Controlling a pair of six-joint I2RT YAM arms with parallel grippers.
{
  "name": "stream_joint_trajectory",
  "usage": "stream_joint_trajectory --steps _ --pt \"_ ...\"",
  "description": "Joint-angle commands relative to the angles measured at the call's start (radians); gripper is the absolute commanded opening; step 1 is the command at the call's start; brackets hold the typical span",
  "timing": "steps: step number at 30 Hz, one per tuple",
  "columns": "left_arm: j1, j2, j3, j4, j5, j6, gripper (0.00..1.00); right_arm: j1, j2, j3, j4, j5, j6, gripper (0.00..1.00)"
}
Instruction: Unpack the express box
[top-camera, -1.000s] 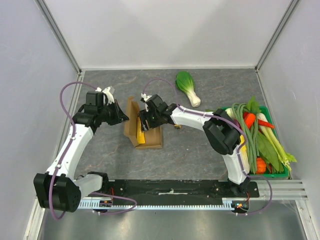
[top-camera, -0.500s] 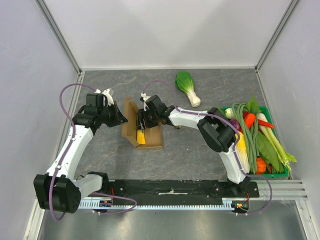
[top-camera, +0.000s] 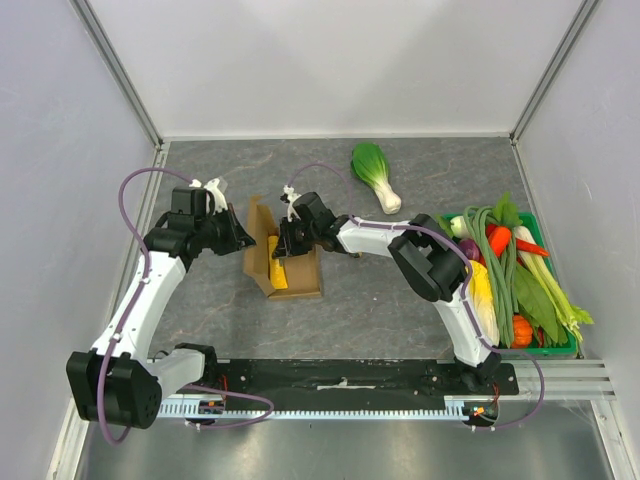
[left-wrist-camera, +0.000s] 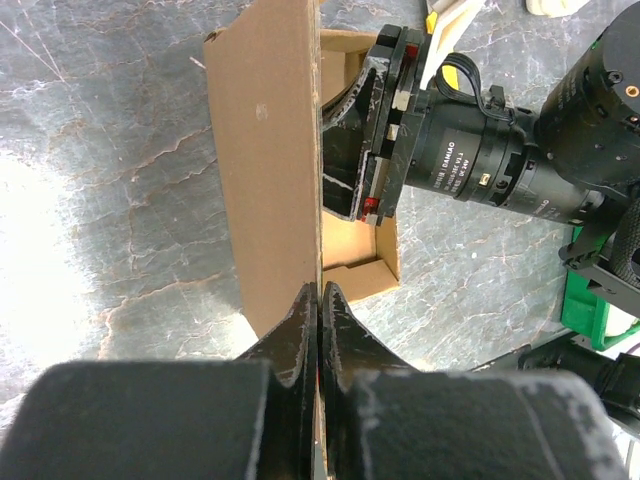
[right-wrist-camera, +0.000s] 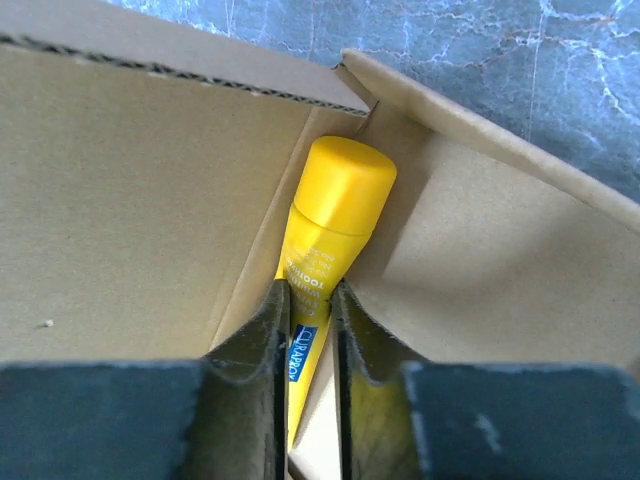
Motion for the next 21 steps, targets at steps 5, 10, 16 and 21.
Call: stream_joint_trajectory --steps 5,10,16,21 --pt "0.003 -0.016 0.056 -0.118 -0.143 0.038 0.02 0.004 -0.039 -0.039 0.023 -0.017 0.011 0.03" --pt "0.003 -0.01 0.106 -0.16 -0.232 0.064 0.02 -0.014 -0.098 -0.032 0.023 -0.015 0.026 0.03" --pt "0.003 0.011 0.16 -0.186 -0.32 0.101 0.02 -0.057 -0.2 -0.018 0.039 -0.042 0.034 0.03" --pt "0.003 0.033 0.2 -0.2 -0.355 0.122 0.02 -0.105 -0.268 -0.015 0.068 -0.073 0.062 0.03"
